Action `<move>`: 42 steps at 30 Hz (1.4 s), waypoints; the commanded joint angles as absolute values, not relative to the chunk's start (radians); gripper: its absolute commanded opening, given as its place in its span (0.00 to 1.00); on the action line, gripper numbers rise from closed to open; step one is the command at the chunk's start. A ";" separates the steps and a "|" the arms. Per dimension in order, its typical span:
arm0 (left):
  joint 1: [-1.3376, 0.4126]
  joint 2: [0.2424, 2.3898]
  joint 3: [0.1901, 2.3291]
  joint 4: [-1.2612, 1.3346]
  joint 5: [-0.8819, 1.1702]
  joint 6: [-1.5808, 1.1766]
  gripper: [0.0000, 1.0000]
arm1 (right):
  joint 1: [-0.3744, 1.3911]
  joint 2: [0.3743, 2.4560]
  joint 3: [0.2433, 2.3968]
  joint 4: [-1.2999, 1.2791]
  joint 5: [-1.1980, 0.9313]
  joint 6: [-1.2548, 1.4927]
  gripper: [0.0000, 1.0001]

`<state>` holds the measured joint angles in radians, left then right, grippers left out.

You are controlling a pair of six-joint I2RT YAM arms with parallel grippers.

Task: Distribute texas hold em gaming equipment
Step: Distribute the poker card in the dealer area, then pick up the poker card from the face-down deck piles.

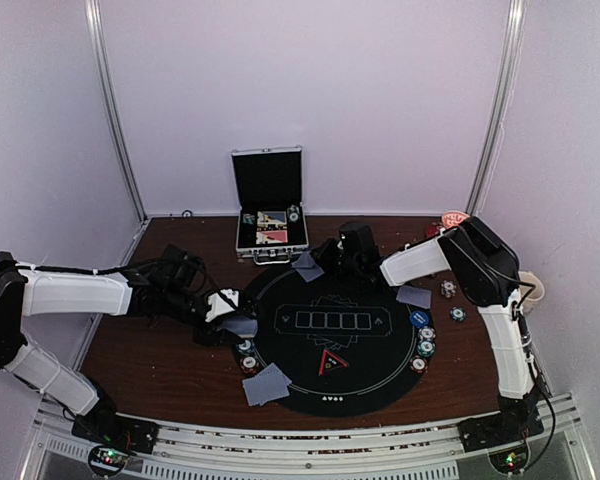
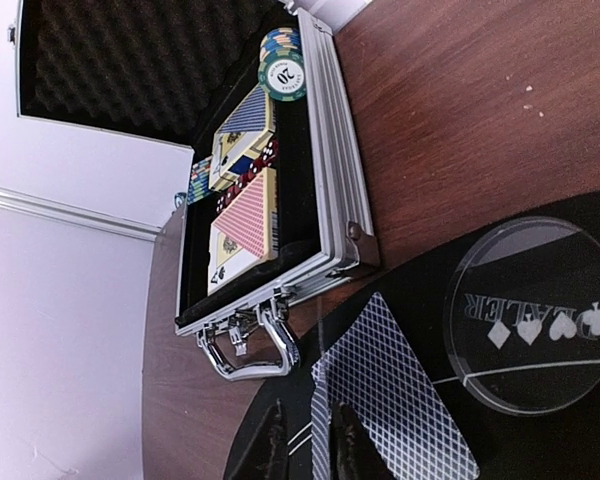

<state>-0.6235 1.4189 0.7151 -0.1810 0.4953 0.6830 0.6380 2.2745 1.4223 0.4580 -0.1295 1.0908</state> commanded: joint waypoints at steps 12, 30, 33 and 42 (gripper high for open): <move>-0.626 1.422 0.733 -0.143 0.520 0.695 0.56 | 0.643 2.248 1.442 0.323 -0.079 1.018 0.40; -0.626 1.425 0.735 -0.143 0.519 0.693 0.56 | 0.674 2.015 1.354 0.160 0.027 0.838 0.71; -0.626 1.421 0.735 -0.142 0.517 0.693 0.56 | 0.705 1.960 1.317 0.144 0.019 0.774 0.78; -0.626 1.418 0.734 -0.143 0.517 0.692 0.56 | 0.852 1.760 1.044 0.293 -0.094 0.664 0.86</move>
